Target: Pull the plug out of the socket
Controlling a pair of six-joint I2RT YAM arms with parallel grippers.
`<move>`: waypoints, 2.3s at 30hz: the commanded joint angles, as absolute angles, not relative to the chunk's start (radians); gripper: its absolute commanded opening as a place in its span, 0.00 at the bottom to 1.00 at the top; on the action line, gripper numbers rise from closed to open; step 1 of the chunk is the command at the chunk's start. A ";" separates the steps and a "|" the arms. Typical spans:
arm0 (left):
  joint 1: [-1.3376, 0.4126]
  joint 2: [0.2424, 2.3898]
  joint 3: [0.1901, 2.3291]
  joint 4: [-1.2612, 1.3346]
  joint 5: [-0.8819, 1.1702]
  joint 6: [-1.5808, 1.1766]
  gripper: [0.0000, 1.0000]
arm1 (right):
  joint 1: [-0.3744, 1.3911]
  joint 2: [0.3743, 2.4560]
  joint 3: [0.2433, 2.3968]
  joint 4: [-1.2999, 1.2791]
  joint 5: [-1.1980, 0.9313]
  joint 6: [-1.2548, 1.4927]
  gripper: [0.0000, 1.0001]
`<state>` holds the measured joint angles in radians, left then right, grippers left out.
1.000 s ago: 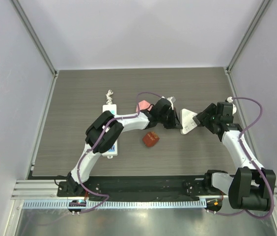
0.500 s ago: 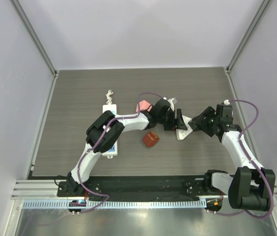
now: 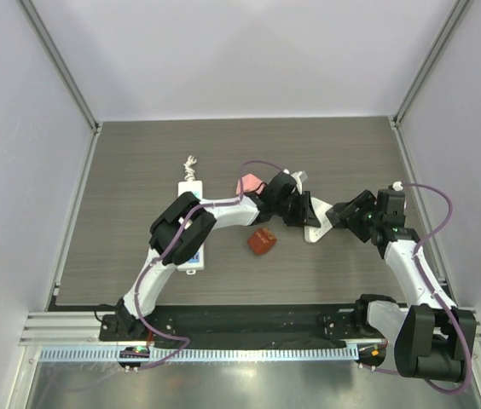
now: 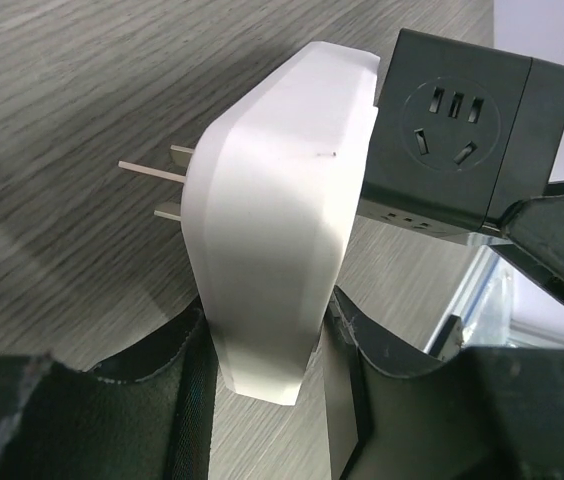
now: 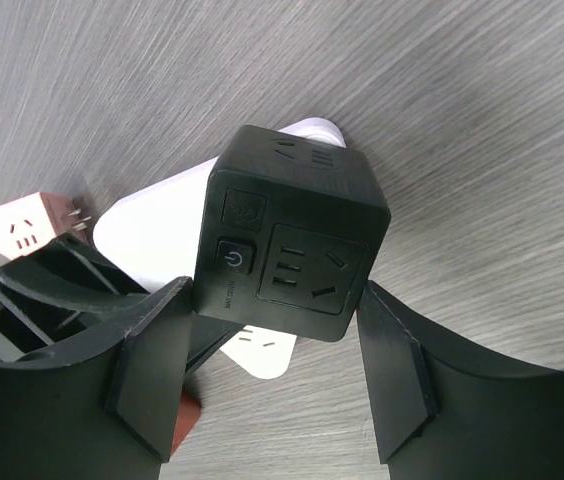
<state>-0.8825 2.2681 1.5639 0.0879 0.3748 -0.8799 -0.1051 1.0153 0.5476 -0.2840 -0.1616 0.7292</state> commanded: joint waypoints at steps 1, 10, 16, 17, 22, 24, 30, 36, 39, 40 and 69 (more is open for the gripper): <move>-0.885 2.220 1.523 0.006 0.149 -0.801 0.00 | -0.135 0.994 0.593 -0.359 -0.221 0.758 0.01; -0.885 2.215 1.443 0.029 0.138 -0.772 0.00 | -0.367 1.106 0.663 -0.420 -0.452 0.655 0.01; -0.887 2.223 1.465 0.022 0.140 -0.776 0.00 | -0.338 1.028 0.627 -0.428 -0.419 0.608 0.01; -0.885 2.226 1.474 0.011 0.141 -0.781 0.00 | -0.309 0.975 0.643 -0.455 -0.305 0.588 0.01; -0.888 2.237 1.502 -0.034 0.130 -0.808 0.00 | -0.121 0.900 0.722 -0.523 -0.084 0.528 0.01; -0.888 2.238 1.509 -0.041 0.129 -0.807 0.00 | -0.117 0.913 0.727 -0.525 -0.080 0.528 0.01; -0.888 2.220 1.477 -0.034 0.129 -0.810 0.00 | -0.224 0.953 0.700 -0.476 -0.285 0.581 0.01; -0.888 2.217 1.463 -0.005 0.187 -0.807 0.00 | -0.281 0.969 0.673 -0.462 -0.373 0.554 0.11; -0.888 2.220 1.466 0.028 0.216 -0.811 0.00 | -0.281 1.035 0.637 -0.360 -0.457 0.572 0.50; -0.888 2.220 1.466 0.029 0.216 -0.810 0.00 | -0.281 1.035 0.627 -0.333 -0.457 0.578 0.60; -0.887 2.232 1.450 0.049 0.275 -0.859 0.00 | -0.276 1.365 0.566 0.064 -0.557 0.666 0.01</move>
<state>-0.8894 2.2143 1.4933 0.1242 0.2958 -0.8558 -0.2619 1.3792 0.5865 0.0185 -0.5312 0.6552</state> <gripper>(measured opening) 0.370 0.645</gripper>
